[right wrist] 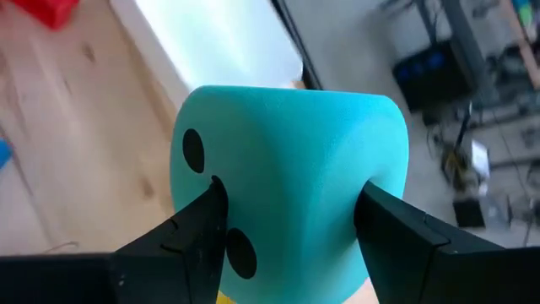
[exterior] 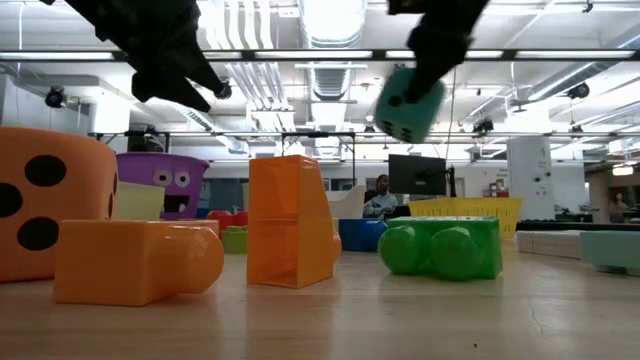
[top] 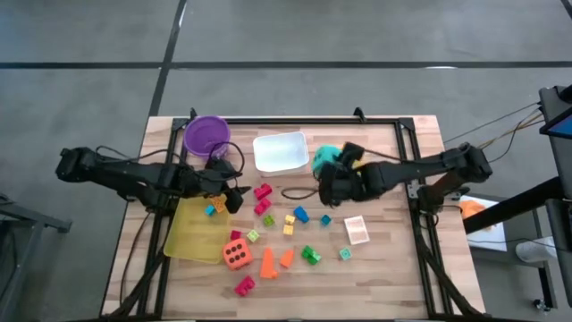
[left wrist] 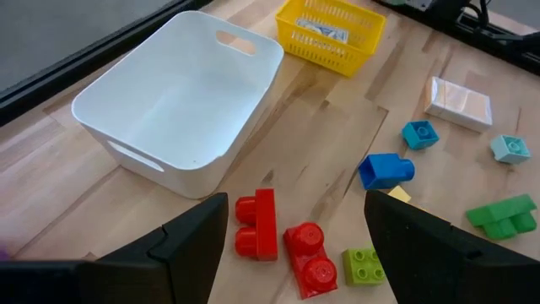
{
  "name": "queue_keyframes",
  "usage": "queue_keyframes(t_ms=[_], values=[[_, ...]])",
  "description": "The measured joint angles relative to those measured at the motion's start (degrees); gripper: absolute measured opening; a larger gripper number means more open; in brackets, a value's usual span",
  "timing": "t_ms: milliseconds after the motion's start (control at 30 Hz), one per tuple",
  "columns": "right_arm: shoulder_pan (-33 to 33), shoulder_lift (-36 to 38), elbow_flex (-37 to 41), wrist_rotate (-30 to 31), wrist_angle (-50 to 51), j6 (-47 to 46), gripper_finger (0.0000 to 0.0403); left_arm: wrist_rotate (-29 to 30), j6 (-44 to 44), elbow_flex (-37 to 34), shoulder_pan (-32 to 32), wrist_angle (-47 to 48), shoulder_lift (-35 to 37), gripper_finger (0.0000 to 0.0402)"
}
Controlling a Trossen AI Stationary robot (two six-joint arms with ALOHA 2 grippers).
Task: Pick & Place Toys
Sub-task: Put the blue dice into the white bin
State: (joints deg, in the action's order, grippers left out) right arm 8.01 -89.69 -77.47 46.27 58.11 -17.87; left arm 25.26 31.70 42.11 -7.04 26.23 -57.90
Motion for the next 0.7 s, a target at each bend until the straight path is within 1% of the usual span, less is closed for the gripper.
queue_keyframes(t_ms=[100, 200, 300, 400, 500, 700], values=[[-2.76, -0.11, 0.05, -0.41, -7.58, 9.87, 0.021, 0.0, 0.04, -0.07, 0.0, 0.82, 1.39, 0.0283], [-5.13, -0.15, 0.24, -3.63, -14.95, 18.47, 0.021, 0.0, 0.04, -0.09, -0.02, 1.24, 2.1, 0.0283], [-7.27, -0.15, 0.26, -6.73, -19.98, 24.51, 0.021, 0.0, 0.05, -0.11, -0.03, 1.61, 2.25, 0.0283], [-9.16, -0.48, 0.26, -8.99, -23.16, 28.33, 0.021, 0.0, 0.04, -0.11, -0.03, 1.91, 2.31, 0.0283], [-10.91, -2.12, -0.88, -9.38, -23.98, 30.72, 0.021, 0.0, 0.02, -0.11, -0.03, 1.96, 2.31, 0.0283], [-14.07, -9.5, -6.27, -13.15, -24.05, 34.98, 0.0209, 0.0, 0.0, -0.11, -0.01, 2.89, 2.36, 0.0283]])
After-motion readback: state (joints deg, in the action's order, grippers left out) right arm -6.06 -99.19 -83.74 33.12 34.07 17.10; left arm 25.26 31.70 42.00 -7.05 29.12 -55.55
